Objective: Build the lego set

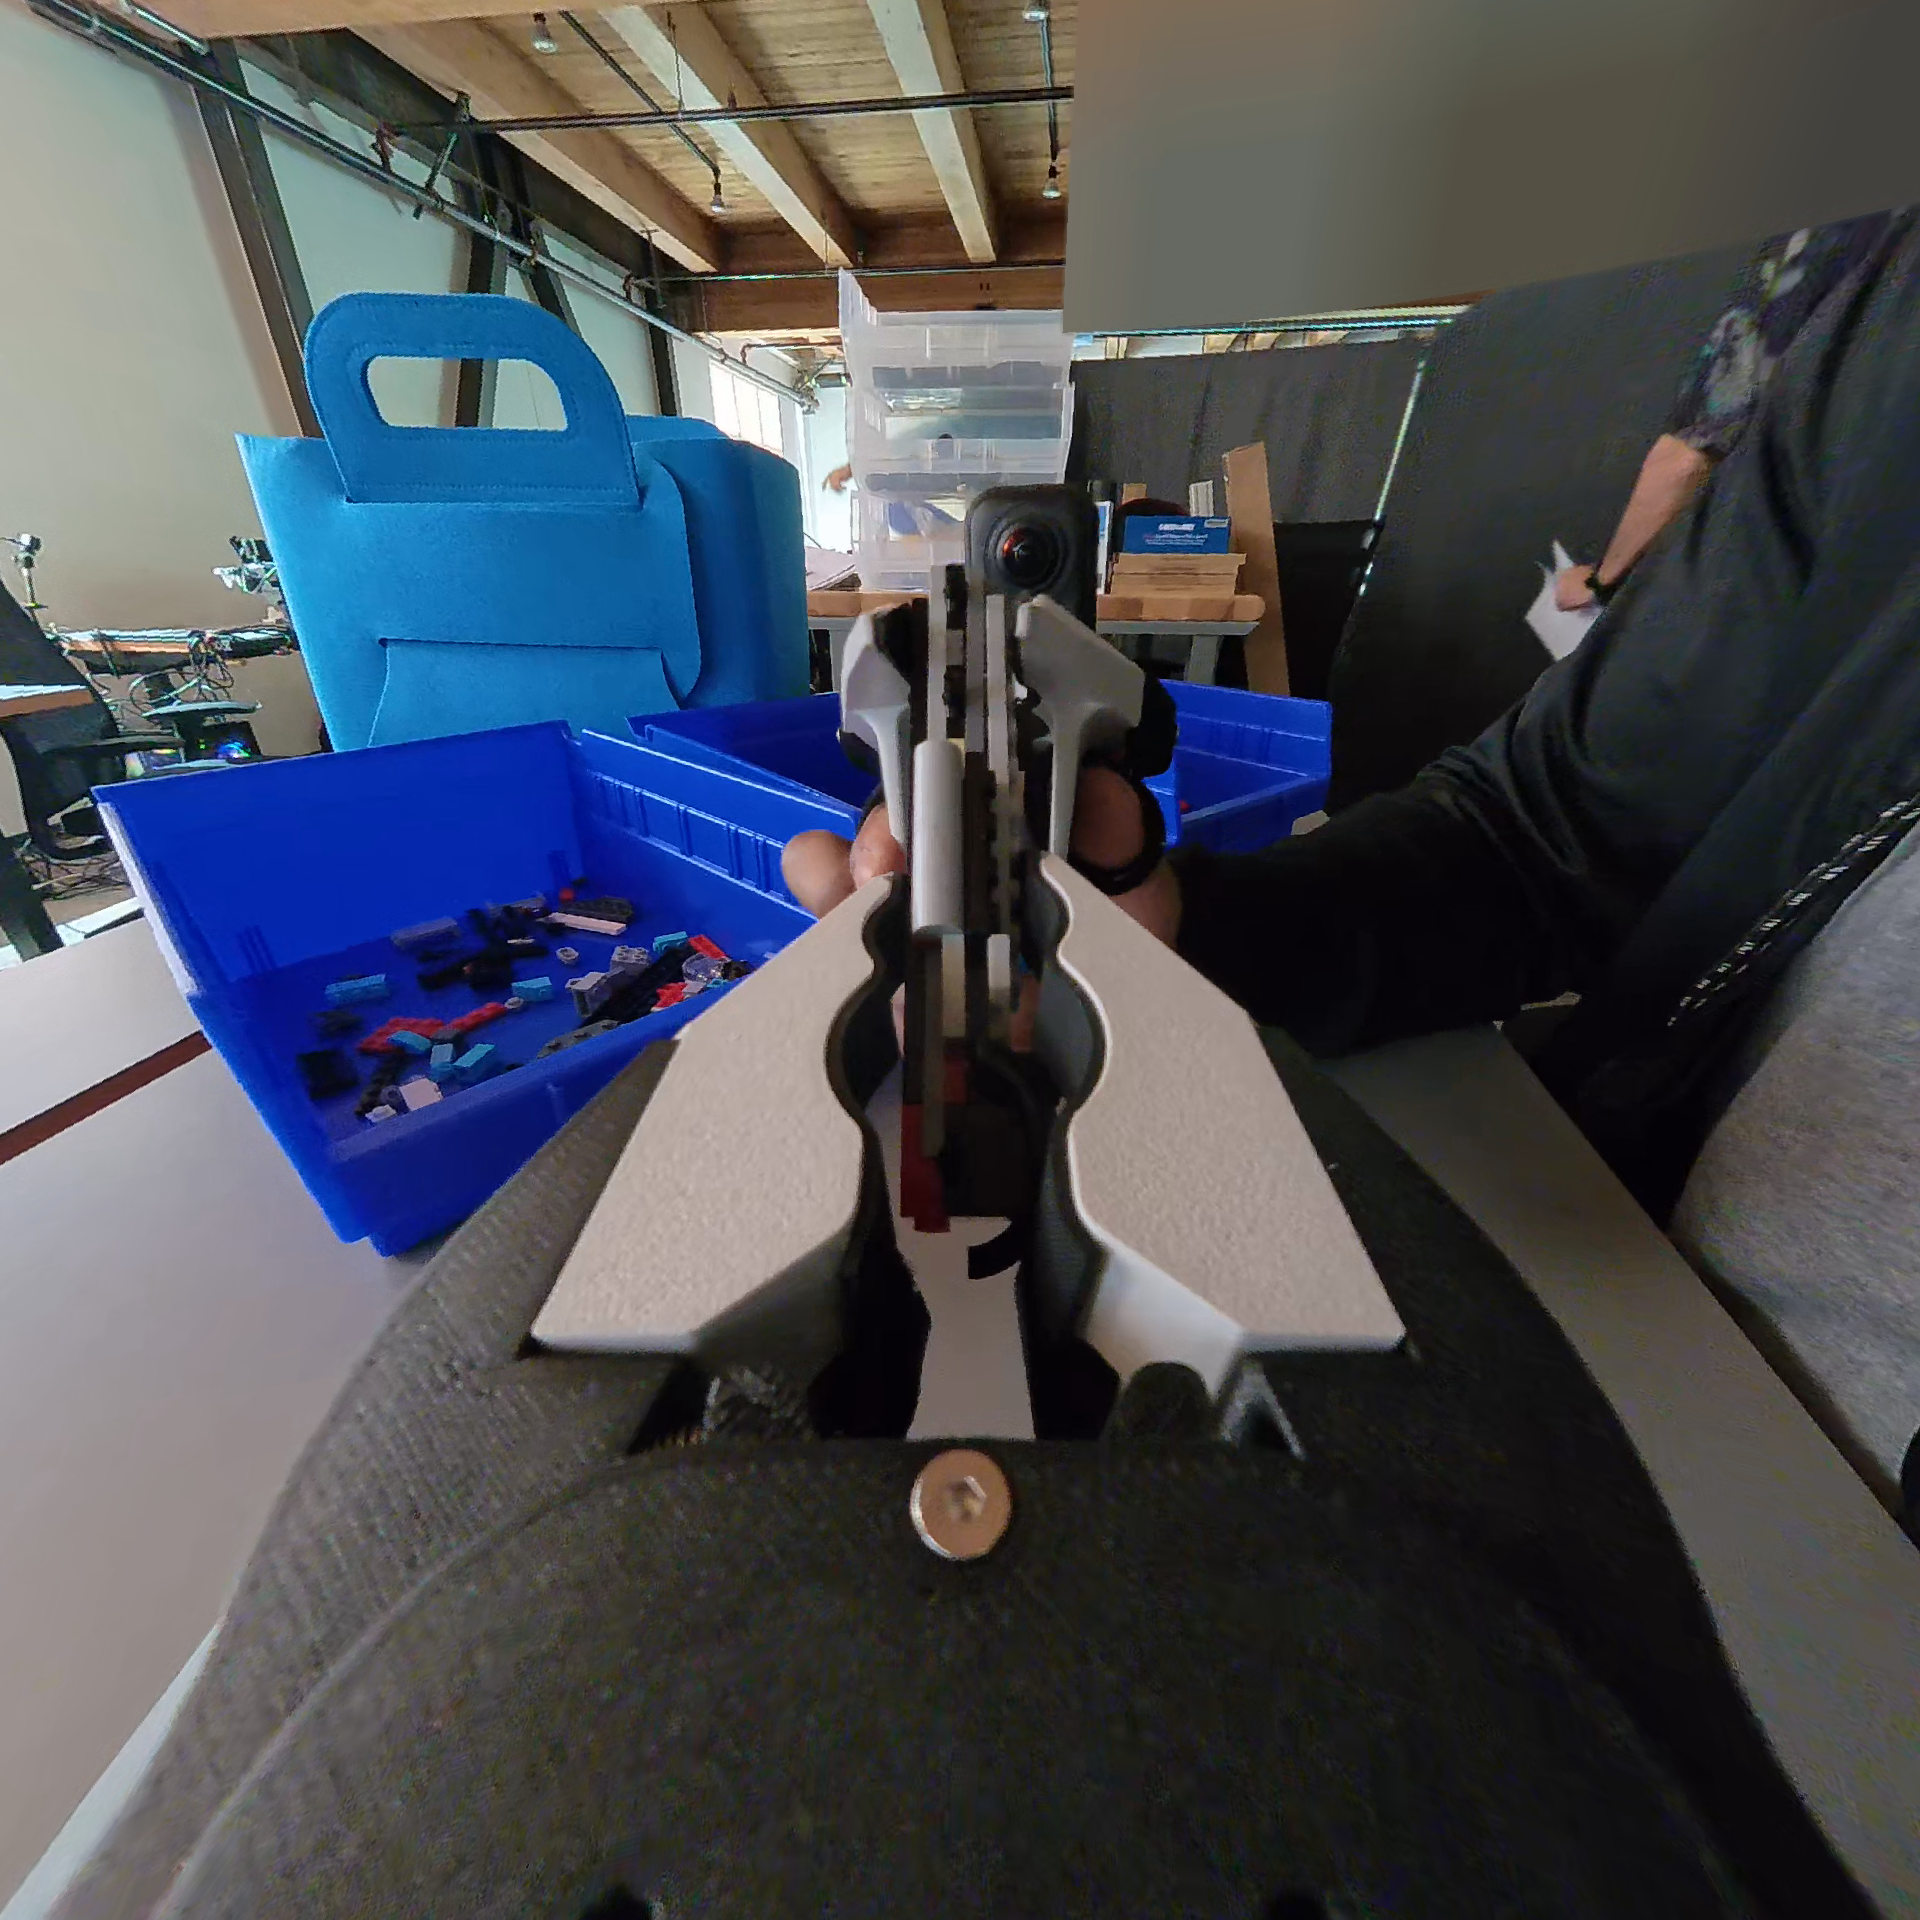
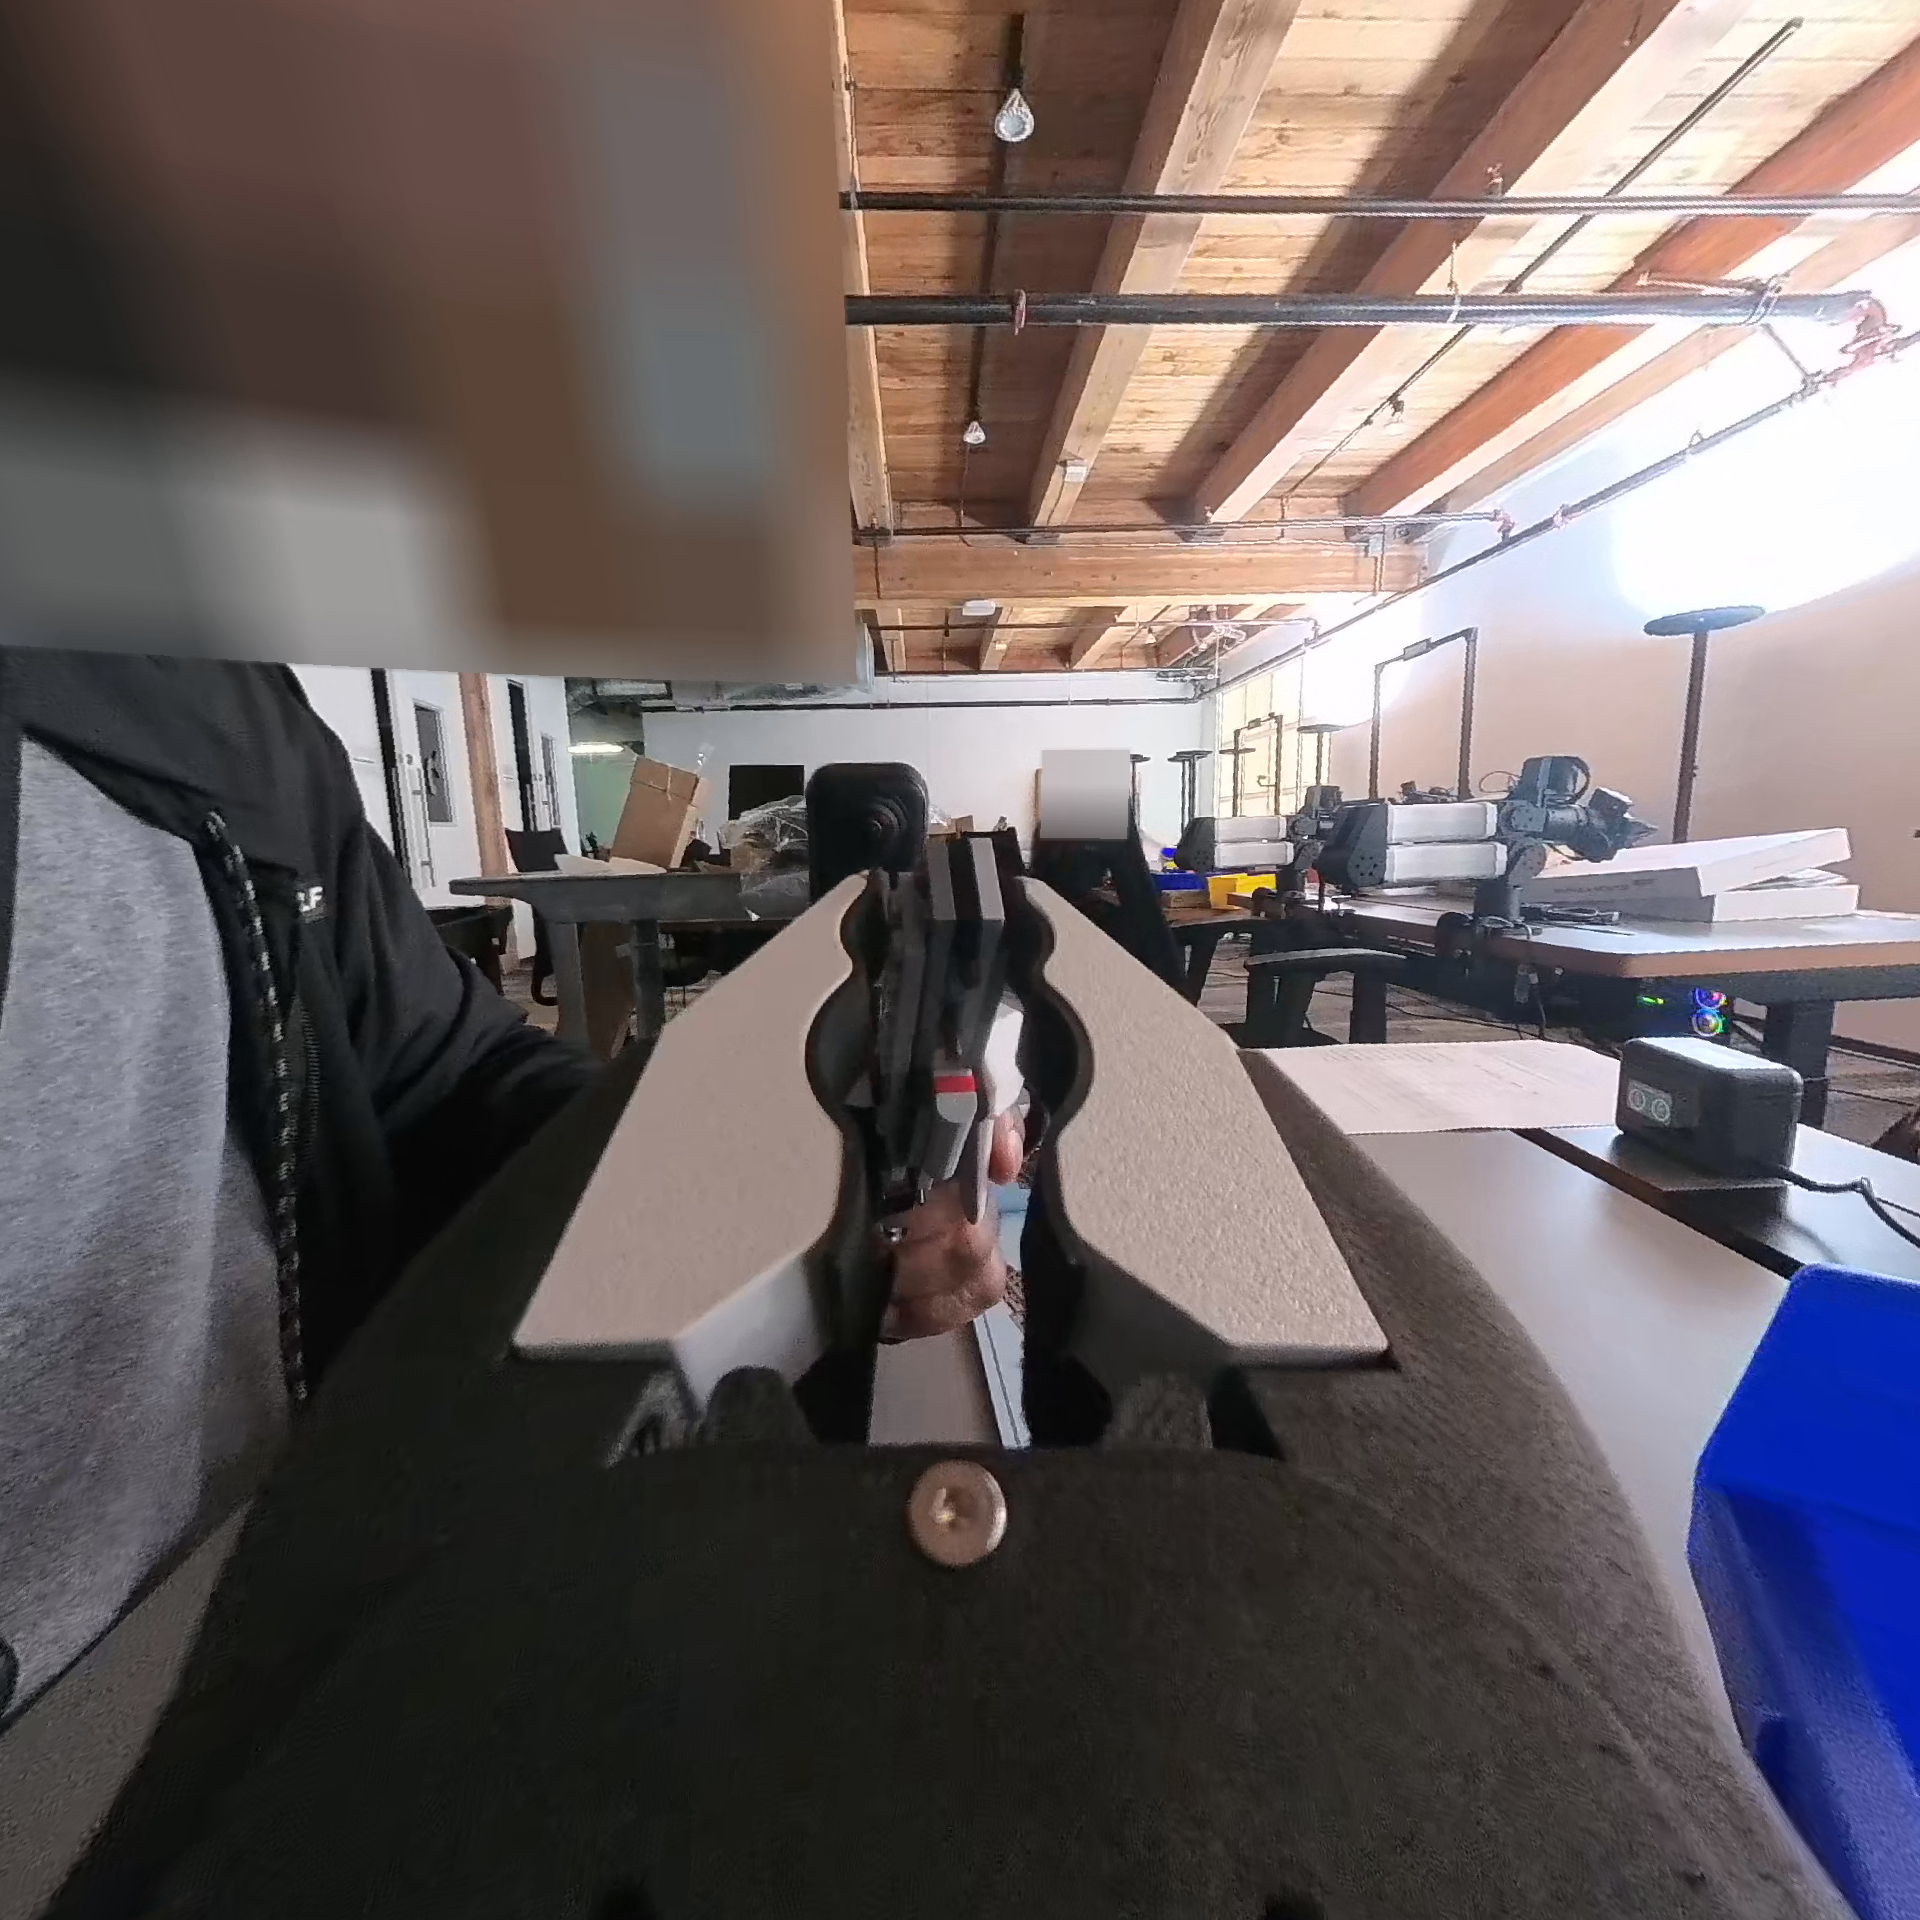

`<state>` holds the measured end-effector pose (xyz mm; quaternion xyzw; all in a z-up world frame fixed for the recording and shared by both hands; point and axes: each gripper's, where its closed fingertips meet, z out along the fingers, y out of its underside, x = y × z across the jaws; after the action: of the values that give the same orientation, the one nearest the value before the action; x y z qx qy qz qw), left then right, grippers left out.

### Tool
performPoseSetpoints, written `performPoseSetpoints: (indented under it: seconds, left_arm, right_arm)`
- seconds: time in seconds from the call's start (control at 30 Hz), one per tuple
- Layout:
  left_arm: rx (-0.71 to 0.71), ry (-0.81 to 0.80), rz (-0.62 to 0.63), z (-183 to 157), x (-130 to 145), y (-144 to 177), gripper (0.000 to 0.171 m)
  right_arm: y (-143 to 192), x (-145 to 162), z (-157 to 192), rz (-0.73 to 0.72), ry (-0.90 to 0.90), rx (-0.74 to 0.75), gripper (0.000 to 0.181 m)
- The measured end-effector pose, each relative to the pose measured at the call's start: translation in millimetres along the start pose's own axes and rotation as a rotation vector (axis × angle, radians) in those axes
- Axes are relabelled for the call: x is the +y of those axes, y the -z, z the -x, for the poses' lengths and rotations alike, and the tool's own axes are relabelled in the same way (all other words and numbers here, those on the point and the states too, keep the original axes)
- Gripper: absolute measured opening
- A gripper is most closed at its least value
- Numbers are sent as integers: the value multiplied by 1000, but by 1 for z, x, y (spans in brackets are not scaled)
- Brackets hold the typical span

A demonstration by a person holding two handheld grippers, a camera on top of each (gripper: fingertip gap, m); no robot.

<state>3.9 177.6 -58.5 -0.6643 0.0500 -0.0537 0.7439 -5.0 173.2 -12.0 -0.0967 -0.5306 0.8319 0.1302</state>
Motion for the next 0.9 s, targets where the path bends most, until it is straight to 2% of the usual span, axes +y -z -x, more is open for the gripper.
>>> performPoseSetpoints:
  seconds: [0.27,0.43,0.57,0.77,0.9]
  left_arm:
    - [14,20,-4,-1,1,-1,20]
    - [6,104,10,7,5,0,19]
    - [43,352,-4,14,5,2,20]
    - [76,662,-13,23,8,8,20]
    - [41,786,95,17,24,8,20]
  right_arm:
    - [0,1,1,17,8,-7,25]
    - [2,5,-10,42,3,78,27]
    - [12,8,-21,125,60,146,57]
    - [25,9,-28,237,146,217,60]
    - [37,22,-21,330,199,245,58]
